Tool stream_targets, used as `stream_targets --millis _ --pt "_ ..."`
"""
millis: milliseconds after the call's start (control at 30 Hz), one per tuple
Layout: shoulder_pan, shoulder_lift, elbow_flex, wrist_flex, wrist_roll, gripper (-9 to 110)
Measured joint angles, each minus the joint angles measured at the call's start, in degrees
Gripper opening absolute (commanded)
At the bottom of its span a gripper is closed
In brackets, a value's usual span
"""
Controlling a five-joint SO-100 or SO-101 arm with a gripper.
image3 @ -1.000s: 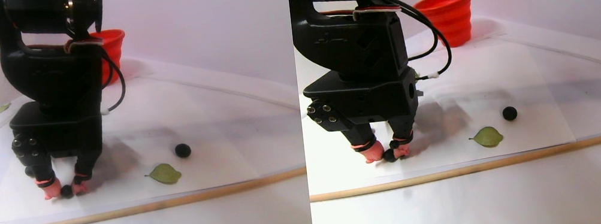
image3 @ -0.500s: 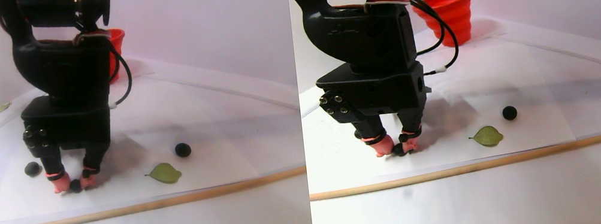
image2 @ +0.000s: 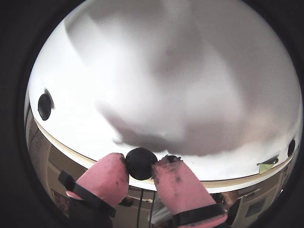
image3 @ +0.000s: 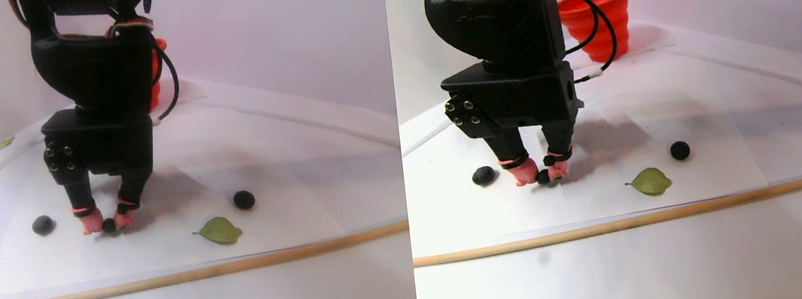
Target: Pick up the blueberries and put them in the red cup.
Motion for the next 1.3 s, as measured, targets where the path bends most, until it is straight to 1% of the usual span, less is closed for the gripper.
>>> stream_targets --millis 200,733,1300 --pt "0.5 3.3 0.0 3.1 0.0 9" --pt "1.2 18.1 0.1 16.0 0.8 9" --pt "4.9 27.6 0.1 22.6 1.1 9"
